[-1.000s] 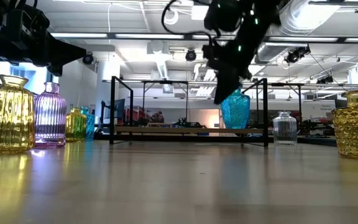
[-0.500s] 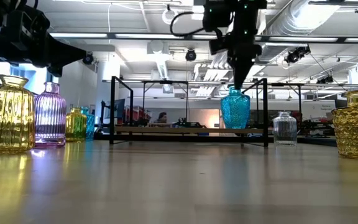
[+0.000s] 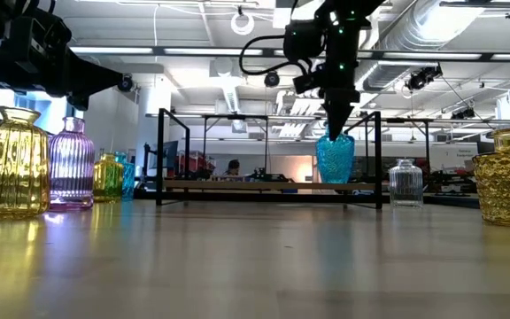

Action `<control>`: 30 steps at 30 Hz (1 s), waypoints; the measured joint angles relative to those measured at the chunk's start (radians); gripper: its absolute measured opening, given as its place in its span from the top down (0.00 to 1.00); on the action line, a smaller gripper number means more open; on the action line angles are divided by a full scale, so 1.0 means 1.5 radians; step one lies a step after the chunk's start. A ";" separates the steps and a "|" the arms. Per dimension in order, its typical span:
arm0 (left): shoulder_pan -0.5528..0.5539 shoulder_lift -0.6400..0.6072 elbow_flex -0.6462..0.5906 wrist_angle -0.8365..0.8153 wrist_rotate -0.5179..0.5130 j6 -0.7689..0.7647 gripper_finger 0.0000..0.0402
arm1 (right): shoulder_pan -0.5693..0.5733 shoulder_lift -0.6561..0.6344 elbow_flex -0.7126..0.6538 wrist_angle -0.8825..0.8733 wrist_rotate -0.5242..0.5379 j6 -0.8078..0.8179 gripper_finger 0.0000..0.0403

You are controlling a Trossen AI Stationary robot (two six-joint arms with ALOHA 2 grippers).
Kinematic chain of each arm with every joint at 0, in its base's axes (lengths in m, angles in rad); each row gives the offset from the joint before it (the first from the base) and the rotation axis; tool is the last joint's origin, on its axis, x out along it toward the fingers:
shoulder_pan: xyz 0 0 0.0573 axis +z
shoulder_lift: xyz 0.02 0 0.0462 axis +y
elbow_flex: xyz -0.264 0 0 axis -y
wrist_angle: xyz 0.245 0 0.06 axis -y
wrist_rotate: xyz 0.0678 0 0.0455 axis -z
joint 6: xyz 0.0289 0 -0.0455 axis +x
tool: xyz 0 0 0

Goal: Sort vases onto shelf
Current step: Put the top right blue vase on the shelf

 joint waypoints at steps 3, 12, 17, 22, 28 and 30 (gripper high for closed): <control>0.000 0.000 0.000 0.000 0.000 0.000 1.00 | -0.003 0.002 0.000 0.003 0.015 0.000 1.00; 0.000 0.000 0.000 0.000 0.000 0.000 1.00 | -0.017 0.002 0.004 0.000 0.020 -0.025 1.00; 0.000 0.000 0.000 0.000 0.000 0.000 1.00 | -0.015 0.001 0.015 -0.072 -0.004 0.003 1.00; 0.000 0.000 0.000 0.000 0.000 0.000 1.00 | -0.019 0.002 0.009 -0.071 0.008 0.021 1.00; 0.000 0.000 0.000 0.000 0.000 0.000 1.00 | -0.029 0.001 0.009 -0.056 0.054 0.019 1.00; 0.000 0.000 0.000 0.000 0.000 0.000 1.00 | -0.034 0.001 0.009 -0.050 0.054 0.018 1.00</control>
